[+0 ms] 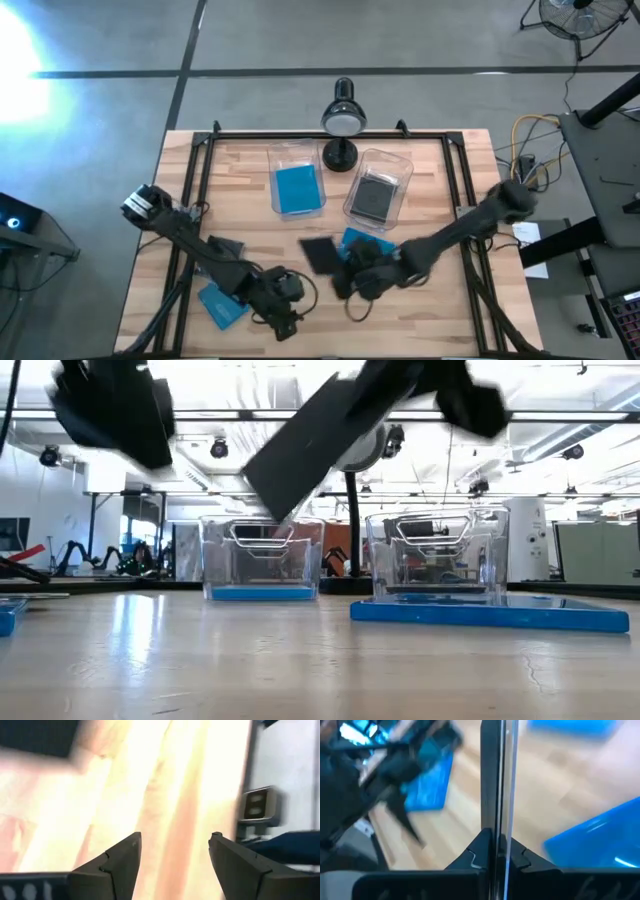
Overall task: Pick & place jewel cases by type
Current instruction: Put the black CD case into the right transparent bin, then put the blue CD case into the left transparent bin
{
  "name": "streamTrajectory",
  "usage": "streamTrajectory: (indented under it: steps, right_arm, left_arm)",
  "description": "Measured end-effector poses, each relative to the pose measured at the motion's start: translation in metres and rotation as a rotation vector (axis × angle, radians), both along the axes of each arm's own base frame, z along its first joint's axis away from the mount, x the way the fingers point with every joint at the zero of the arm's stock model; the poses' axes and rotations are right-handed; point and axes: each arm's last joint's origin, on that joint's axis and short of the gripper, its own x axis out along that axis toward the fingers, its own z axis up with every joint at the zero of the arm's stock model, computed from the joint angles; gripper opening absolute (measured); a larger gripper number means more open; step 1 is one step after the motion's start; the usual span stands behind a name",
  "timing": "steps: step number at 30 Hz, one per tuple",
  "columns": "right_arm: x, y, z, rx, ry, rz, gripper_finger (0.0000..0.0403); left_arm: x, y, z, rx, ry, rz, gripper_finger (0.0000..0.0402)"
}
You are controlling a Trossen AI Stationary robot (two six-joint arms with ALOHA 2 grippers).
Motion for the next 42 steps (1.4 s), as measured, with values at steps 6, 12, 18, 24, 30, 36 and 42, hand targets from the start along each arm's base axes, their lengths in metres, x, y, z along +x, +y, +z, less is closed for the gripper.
streamTrajectory:
  steps: [6,12,18,24,30,36,42]
  right_arm:
    - [-0.059,-0.041,0.066,-0.299,0.061,-0.033,0.0009]
    - [-0.104,-0.108,0.092,-0.31,0.356,0.07,0.0009]
    - [-0.102,-0.174,0.087,-0.197,0.486,0.253,0.0009]
    - [-0.088,-0.233,0.052,0.035,0.553,0.399,0.0016]
    - [-0.075,-0.271,0.014,0.1,0.692,0.352,0.008]
    - [-0.074,-0.283,0.019,-0.327,1.058,0.221,0.0184]
    - [-0.079,-0.264,0.087,-0.874,1.092,-0.003,0.025]
  left_arm:
    - [-0.013,-0.001,0.017,-0.016,-0.082,0.136,0.0213]
    - [-0.014,0.0,0.022,-0.039,-0.118,0.232,0.0213]
    - [-0.012,0.001,0.023,-0.017,-0.164,0.274,0.0214]
    - [-0.01,-0.001,0.027,-0.051,-0.201,0.283,0.0214]
    - [-0.011,-0.007,0.029,-0.074,-0.228,0.273,0.0213]
    - [-0.017,-0.015,0.029,-0.083,-0.227,0.257,0.0213]
    - [-0.022,-0.019,0.029,-0.061,-0.242,0.267,0.0213]
